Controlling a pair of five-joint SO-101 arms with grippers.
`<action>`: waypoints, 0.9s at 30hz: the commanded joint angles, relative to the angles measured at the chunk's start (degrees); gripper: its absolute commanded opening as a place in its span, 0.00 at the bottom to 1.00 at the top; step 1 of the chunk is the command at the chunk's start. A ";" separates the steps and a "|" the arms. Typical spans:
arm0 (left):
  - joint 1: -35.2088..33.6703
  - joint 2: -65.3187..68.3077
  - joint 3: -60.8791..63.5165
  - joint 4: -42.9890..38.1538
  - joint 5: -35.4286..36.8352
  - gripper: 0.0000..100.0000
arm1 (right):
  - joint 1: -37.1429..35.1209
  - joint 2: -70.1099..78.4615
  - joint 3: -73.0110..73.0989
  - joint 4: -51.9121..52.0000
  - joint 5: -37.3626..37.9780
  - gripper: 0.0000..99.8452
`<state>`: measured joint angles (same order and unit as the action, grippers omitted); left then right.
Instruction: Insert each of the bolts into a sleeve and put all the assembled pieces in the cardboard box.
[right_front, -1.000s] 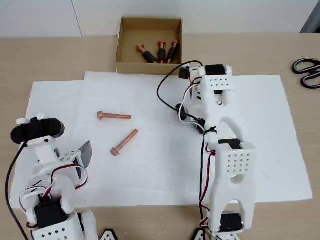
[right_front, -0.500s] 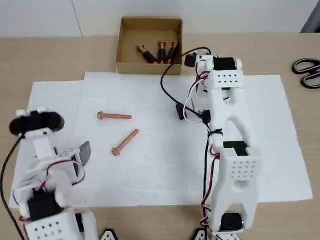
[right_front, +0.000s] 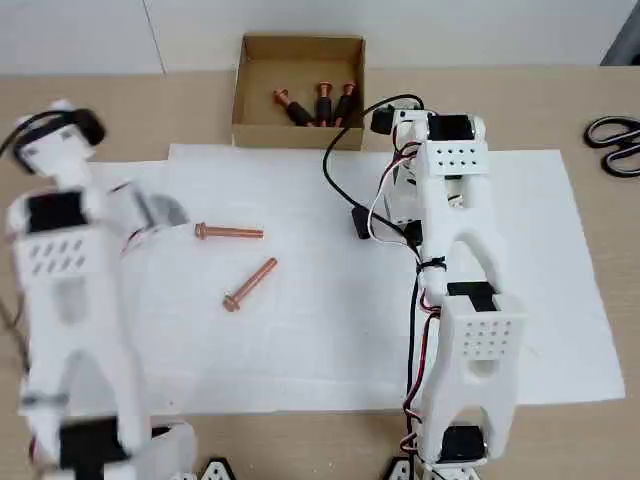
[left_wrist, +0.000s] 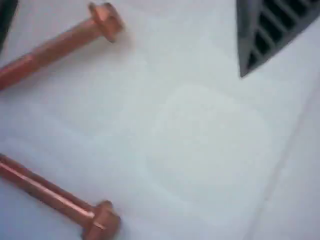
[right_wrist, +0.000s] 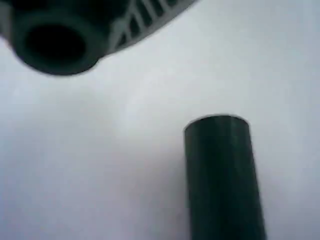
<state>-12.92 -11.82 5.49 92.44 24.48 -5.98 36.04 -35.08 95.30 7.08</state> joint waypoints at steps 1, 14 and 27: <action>7.38 8.00 -7.96 3.96 4.57 0.29 | 0.40 -4.35 -1.67 0.75 -0.44 0.00; 10.46 26.37 -8.04 -12.40 36.31 0.29 | 0.40 -4.35 -1.67 1.01 -0.53 0.00; 10.02 32.70 -8.13 -19.08 38.77 0.29 | 0.40 -4.35 -1.67 1.01 -0.53 0.00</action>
<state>-2.46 21.05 -0.04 74.86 62.73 -5.98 36.04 -35.08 95.65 7.08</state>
